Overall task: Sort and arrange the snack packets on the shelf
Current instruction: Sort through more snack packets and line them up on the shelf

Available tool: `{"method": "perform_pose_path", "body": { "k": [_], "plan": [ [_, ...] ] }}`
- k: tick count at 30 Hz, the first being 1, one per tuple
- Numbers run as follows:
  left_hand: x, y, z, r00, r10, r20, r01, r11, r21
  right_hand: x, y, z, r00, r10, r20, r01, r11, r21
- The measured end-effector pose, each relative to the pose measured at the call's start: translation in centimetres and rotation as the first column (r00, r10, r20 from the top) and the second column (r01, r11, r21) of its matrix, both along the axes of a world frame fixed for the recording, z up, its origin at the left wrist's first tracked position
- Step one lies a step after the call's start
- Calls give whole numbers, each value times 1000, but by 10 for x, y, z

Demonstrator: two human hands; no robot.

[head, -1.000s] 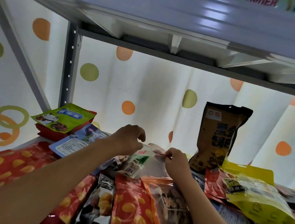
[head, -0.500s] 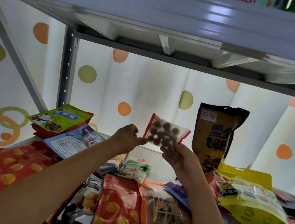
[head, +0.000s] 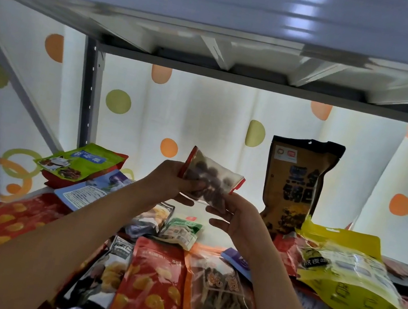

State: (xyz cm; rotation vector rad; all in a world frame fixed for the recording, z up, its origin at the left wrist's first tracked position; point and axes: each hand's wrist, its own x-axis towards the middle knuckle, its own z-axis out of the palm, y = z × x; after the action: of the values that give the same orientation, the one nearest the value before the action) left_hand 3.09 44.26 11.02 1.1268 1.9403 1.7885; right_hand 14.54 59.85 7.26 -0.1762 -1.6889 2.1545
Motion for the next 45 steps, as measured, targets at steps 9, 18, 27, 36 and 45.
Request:
{"method": "perform_pose_path", "body": {
  "k": [9, 18, 27, 36, 45],
  "plan": [
    [2, -13, 3, 999, -35, -21, 34, 999, -42, 0, -5, -1, 999, 23, -28, -22, 999, 34],
    [5, -2, 3, 882, 422, -209, -448, 889, -95, 1, -9, -3, 989, -48, -140, 54, 998, 37],
    [19, -1, 6, 934, -83, 349, 67, 996, 58, -2, -12, -4, 984, -120, -133, 148, 962, 229],
    [-7, -5, -9, 973, 183, 140, -170, 980, -102, 0, -21, -3, 990, -124, -72, 138, 957, 255],
    [-18, -16, -25, 832, 371, -413, -514, 795, -322, -12, -23, -24, 976, -201, 88, 100, 764, 638]
  ]
}}
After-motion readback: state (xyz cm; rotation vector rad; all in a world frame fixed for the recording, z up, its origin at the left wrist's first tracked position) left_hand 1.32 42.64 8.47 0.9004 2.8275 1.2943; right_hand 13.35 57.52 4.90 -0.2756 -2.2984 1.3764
